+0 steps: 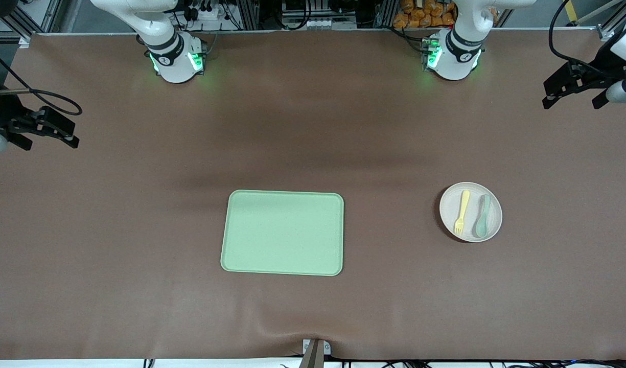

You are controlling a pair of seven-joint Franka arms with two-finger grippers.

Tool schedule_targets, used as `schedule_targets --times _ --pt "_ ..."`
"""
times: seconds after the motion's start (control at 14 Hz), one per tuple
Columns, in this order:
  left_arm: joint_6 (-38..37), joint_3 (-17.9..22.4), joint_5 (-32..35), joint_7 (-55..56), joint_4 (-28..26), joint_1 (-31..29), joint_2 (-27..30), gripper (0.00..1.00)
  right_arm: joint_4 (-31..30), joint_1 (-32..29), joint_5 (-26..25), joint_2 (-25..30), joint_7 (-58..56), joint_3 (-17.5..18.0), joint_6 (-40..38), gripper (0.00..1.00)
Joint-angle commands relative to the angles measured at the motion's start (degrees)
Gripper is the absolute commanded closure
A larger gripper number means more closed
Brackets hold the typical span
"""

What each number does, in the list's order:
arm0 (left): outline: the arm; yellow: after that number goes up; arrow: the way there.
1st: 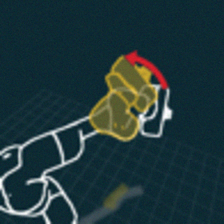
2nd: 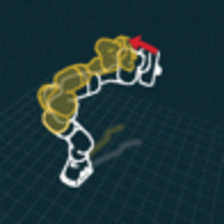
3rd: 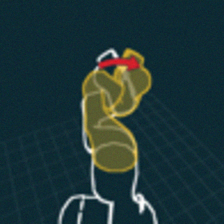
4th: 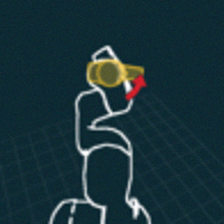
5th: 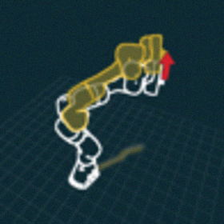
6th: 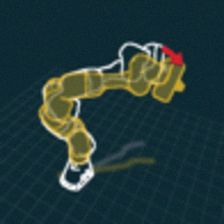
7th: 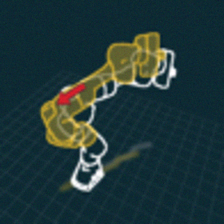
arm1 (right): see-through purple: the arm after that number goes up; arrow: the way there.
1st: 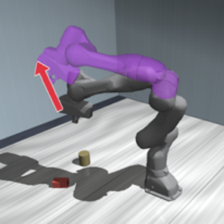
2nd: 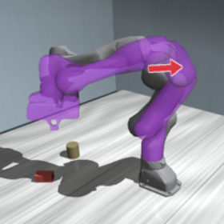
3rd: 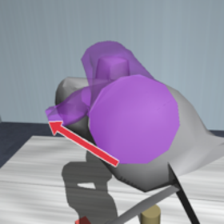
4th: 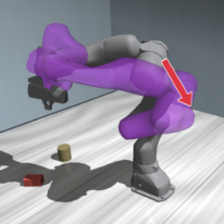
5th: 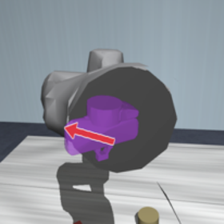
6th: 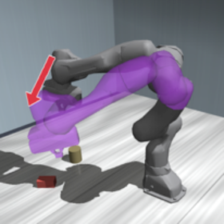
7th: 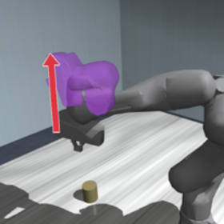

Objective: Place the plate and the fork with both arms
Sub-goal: 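Move the left gripper toward the white plate with utensils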

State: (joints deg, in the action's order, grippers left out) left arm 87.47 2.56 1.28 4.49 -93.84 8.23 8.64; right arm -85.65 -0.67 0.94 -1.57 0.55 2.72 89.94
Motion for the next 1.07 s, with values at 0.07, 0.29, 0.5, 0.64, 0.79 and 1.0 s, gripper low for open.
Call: schedule_targets --times 0.07,0.29,0.5,0.64,0.79,1.0 --pt "-1.25 0.16 -0.93 -0.45 1.55 0.12 -0.82 0.0 0.57 -0.65 0.03 -0.09 0.33 0.44 -0.64 0.0" --pt "-1.25 0.34 -1.01 -0.45 2.77 -0.15 -1.78 0.0 0.57 -0.65 0.03 -0.09 0.33 0.44 -0.64 0.0" --pt "-2.66 0.42 -1.01 -1.06 4.37 -0.41 -3.72 0.0 0.57 -0.74 0.2 -0.09 0.33 0.44 -0.64 0.0" --pt "-2.57 0.42 -1.1 -1.06 4.72 -0.41 -4.07 0.0 0.48 -0.74 0.2 -0.09 0.33 0.44 -0.64 0.0" --pt "-2.39 0.42 -1.89 -0.97 4.72 -0.41 -4.16 0.0 0.48 -0.74 0.2 -0.09 0.33 0.44 -0.82 0.0" --pt "-2.39 0.6 -2.33 -1.06 4.46 -0.59 -4.42 0.0 0.48 -0.74 0.29 -0.09 0.33 0.35 -1.08 0.0"
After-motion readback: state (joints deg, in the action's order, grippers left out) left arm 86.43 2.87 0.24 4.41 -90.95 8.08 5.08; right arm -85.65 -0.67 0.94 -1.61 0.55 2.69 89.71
